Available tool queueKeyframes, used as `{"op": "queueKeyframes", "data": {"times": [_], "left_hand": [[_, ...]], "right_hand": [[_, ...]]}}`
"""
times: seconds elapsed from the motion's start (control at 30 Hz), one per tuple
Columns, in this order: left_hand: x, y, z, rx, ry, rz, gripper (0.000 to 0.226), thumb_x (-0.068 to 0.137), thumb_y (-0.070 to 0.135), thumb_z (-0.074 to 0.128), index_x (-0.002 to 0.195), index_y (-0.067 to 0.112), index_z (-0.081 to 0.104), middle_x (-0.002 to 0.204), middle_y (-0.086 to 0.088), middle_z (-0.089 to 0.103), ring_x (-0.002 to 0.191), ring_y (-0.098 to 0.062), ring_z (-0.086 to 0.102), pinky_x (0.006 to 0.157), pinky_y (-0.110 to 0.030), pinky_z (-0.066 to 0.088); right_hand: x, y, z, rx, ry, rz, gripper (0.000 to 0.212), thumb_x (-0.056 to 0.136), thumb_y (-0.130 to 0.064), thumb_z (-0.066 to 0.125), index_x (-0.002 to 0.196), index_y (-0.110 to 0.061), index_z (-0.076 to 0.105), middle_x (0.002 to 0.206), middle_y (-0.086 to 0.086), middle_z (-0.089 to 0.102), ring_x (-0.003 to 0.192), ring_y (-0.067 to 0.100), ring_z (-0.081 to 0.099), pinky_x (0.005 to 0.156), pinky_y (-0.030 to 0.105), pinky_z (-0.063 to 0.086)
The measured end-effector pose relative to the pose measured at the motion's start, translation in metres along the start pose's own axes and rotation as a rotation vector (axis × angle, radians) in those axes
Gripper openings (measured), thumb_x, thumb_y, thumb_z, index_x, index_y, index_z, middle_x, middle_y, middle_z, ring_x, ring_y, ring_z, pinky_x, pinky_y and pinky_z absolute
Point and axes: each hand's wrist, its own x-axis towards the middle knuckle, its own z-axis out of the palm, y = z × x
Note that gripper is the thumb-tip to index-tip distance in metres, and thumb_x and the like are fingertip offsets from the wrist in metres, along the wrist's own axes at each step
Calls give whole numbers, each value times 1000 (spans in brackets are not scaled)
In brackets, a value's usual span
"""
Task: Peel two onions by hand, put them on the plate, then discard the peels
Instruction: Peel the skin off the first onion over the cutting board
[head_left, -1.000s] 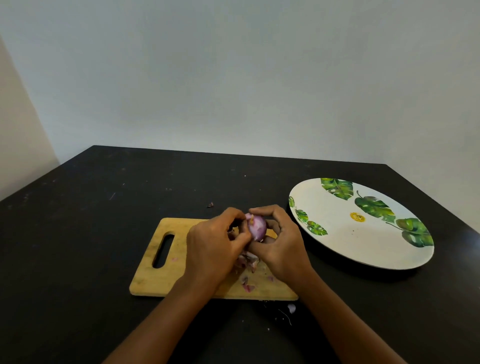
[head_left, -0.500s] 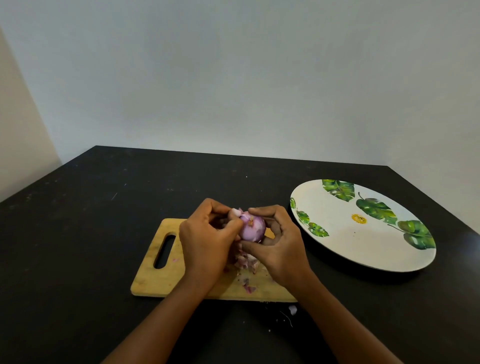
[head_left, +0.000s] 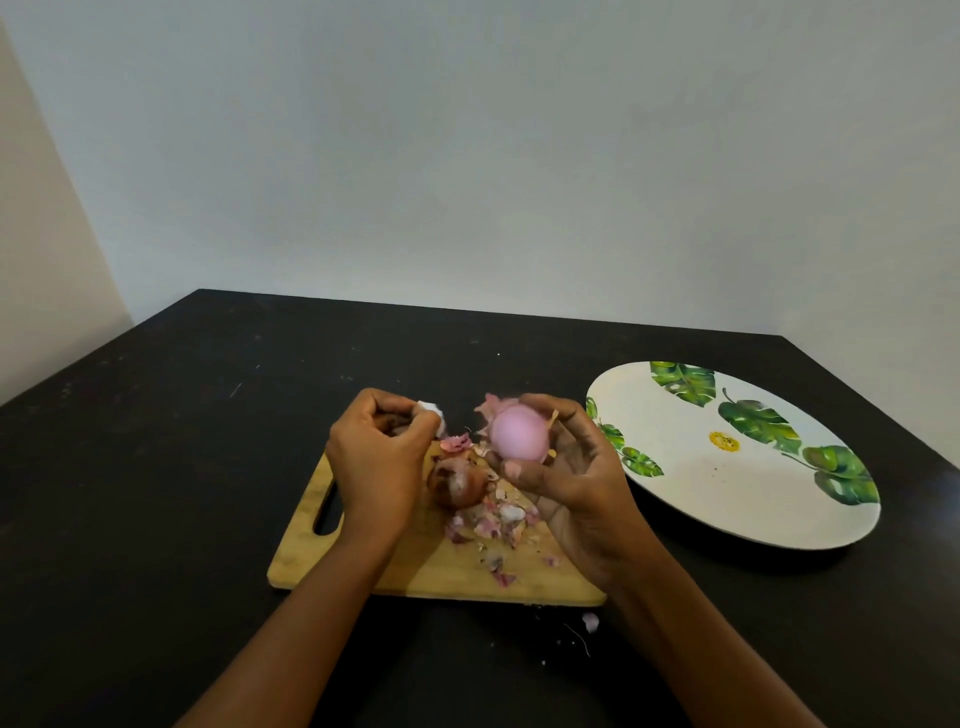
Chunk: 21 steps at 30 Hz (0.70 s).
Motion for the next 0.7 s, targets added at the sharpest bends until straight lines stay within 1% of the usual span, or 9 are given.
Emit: {"op": "queueKeyframes", "data": {"times": [0.07,0.17,0.27,0.33,0.37,0.47,0.53,0.57,0.7], "left_hand": [[4,-2,-1,25,-14,8,11,77,10,70,76,14,61,71,2,63,65,-11,64,59,-22,53],[0,-1,1,30,-92,90,10,77,11,71,80,14,62,73,7,64,69,-3,63,60,-13,51],[-8,3,4,40,-235,174,16,80,13,69,89,26,64,82,17,65,80,6,62,65,-6,48],[-12,7,5,50,-316,219,21,82,14,66,87,35,63,82,23,63,82,9,61,67,-4,46],[-12,8,6,38,-344,223,21,84,16,65,86,37,63,81,23,64,82,8,61,67,-5,46],[-14,11,6,-79,-406,203,9,90,29,58,89,34,65,81,14,70,82,0,64,68,-11,49],[-15,12,5,-112,-430,200,7,87,36,58,89,35,64,83,15,69,82,0,64,68,-10,49],[-16,12,5,-94,-434,213,7,85,35,58,90,35,64,82,15,69,82,0,64,68,-9,48],[-17,7,7,-21,-403,247,11,86,20,62,94,28,66,85,15,67,83,1,63,68,-8,49]], "right_hand": [[2,-2,-2,78,1,30,54,58,8,73,103,-21,66,109,0,70,106,30,65,77,34,58],[2,-3,-3,116,-3,58,53,59,10,71,104,-18,66,108,3,70,104,31,66,77,34,58],[3,-1,-7,120,-11,75,51,60,10,72,103,-17,66,110,6,69,103,31,67,77,34,58],[3,1,-9,58,3,70,49,61,6,75,102,-21,68,115,6,68,107,33,65,81,38,57],[3,2,-9,8,9,61,49,62,4,77,101,-24,70,115,5,68,109,33,64,84,41,57],[2,1,-9,-163,24,24,51,62,-2,85,104,-25,68,113,0,69,111,28,64,92,46,54],[1,0,-8,-218,39,11,52,62,-7,83,109,-22,65,111,-2,70,110,24,65,94,45,54],[1,-1,-8,-238,43,5,53,62,-9,81,110,-20,63,111,-3,70,109,22,65,93,43,54],[0,-1,-7,-336,63,-19,52,62,-14,81,110,-22,63,110,-6,70,107,17,66,88,33,56]]}}
